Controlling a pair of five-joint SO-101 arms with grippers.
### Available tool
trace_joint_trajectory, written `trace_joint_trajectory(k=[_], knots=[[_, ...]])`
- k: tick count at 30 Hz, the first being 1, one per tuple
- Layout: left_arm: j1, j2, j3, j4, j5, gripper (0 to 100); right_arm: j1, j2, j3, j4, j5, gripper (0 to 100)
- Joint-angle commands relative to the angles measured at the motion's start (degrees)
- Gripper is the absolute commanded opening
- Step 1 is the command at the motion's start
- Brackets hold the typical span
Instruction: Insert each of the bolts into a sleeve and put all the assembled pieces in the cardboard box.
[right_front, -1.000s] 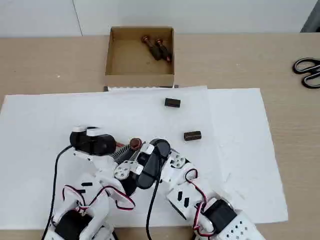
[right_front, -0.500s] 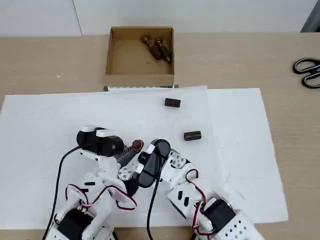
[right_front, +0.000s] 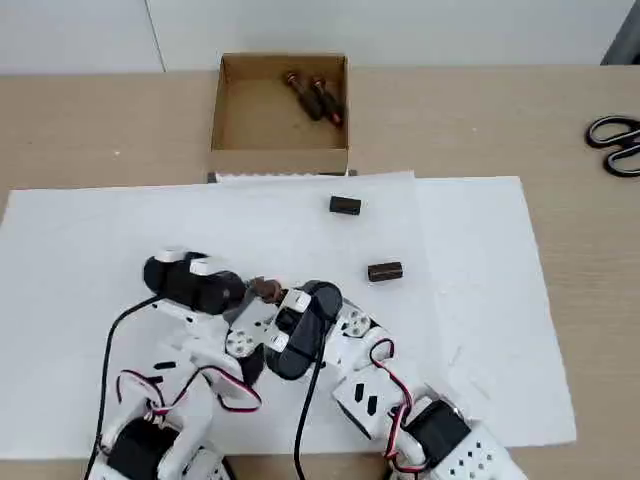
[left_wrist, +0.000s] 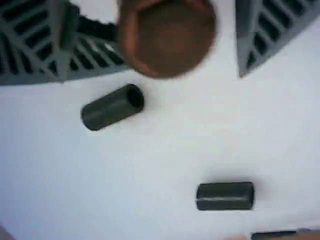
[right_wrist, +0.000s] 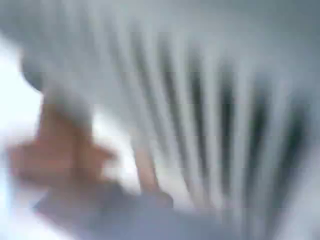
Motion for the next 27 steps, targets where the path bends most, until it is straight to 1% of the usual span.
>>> trace_joint_trajectory(k=[1, 8, 9, 11, 13, 14, 16, 19, 23, 25, 27], knots=[[-1.8, -0.4, -3.7, 0.1, -1.8, 21, 0.0, -0.4, -0.4, -1.5, 0.4, 0.2], [-2.1, -0.4, -6.4, 0.3, -1.8, 21, 0.0, -0.3, -0.3, -1.5, 0.4, 0.2], [-2.2, -0.4, -6.6, 0.3, -1.8, 20, 0.0, -0.3, -0.3, -1.5, 0.4, 0.2], [-2.2, -0.4, -7.2, 0.3, -1.8, 15, 0.2, -0.3, -0.3, -1.5, 0.4, 0.2], [-3.2, -0.4, -7.6, 0.3, -1.9, 6, 1.2, -0.3, -0.3, -1.5, 0.4, 0.2], [-4.3, -0.4, -7.8, 0.2, -2.0, 1, 2.0, -0.3, -0.3, -1.5, 0.4, 0.2], [-7.4, -0.4, -7.8, 0.0, -3.8, 2, 4.5, -0.7, -0.4, -1.5, 0.4, 0.2], [-12.8, -0.4, -7.1, 0.3, -9.3, 1, 8.5, -0.7, -0.8, -1.5, 0.4, 0.2], [-20.8, -0.4, -1.3, 0.1, -15.3, 1, 13.1, -0.8, -0.9, -1.5, 0.2, 0.2], [-25.1, -0.5, 2.0, -0.2, -16.7, 1, 15.5, -0.8, -0.9, -1.5, 0.1, 0.2], [-28.9, -0.5, 4.2, -2.2, -16.7, 1, 18.1, -0.7, -0.9, -1.5, 0.1, 0.2]])
